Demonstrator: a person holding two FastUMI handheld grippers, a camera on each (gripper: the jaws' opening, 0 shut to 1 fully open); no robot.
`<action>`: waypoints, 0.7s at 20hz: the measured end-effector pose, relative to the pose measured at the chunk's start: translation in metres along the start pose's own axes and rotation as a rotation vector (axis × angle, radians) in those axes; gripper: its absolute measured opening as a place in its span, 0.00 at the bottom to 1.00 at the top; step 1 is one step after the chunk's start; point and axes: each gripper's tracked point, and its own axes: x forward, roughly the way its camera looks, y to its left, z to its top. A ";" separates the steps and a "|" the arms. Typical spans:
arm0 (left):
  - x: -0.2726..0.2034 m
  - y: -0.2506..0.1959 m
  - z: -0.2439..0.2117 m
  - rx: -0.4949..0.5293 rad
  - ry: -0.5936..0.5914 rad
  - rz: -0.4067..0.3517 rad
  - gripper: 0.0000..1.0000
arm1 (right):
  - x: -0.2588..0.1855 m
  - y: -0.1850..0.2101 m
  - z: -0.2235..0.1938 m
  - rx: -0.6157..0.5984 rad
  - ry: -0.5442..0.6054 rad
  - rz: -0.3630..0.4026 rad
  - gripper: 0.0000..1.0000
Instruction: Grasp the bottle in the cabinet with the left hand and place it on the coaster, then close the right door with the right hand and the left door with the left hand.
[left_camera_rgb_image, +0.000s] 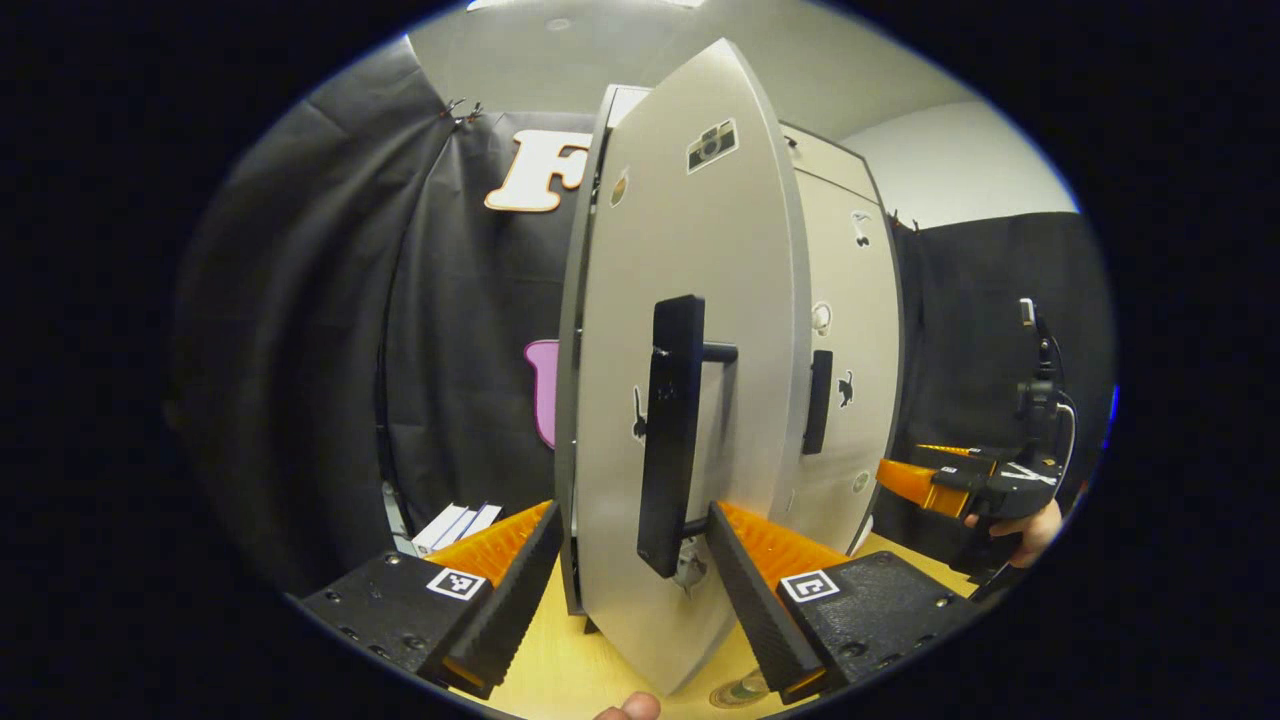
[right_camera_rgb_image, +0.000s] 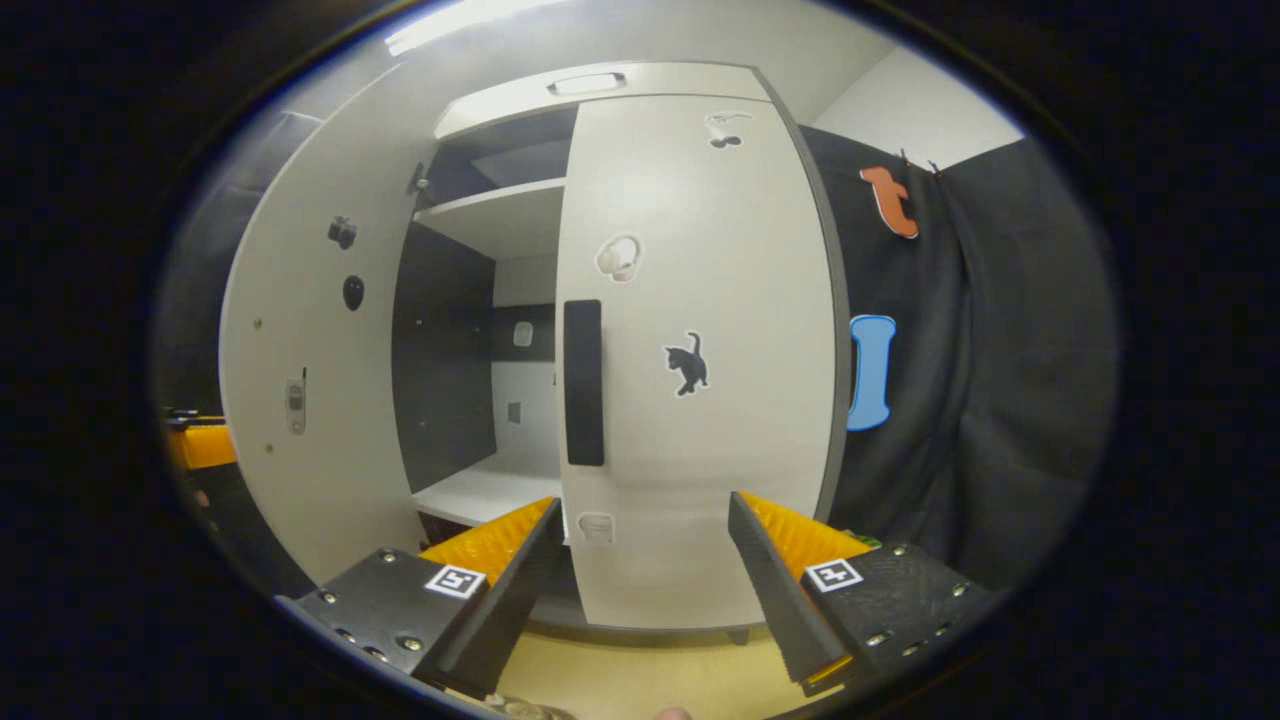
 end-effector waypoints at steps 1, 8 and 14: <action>0.005 -0.004 -0.001 0.004 -0.006 -0.003 0.92 | -0.002 -0.005 -0.001 0.001 0.003 -0.007 1.00; 0.035 -0.034 -0.007 -0.032 0.005 -0.023 0.94 | -0.010 -0.025 -0.011 -0.009 0.029 -0.024 1.00; 0.080 -0.070 -0.009 -0.011 0.013 -0.042 0.97 | -0.014 -0.052 -0.014 -0.004 0.036 -0.054 1.00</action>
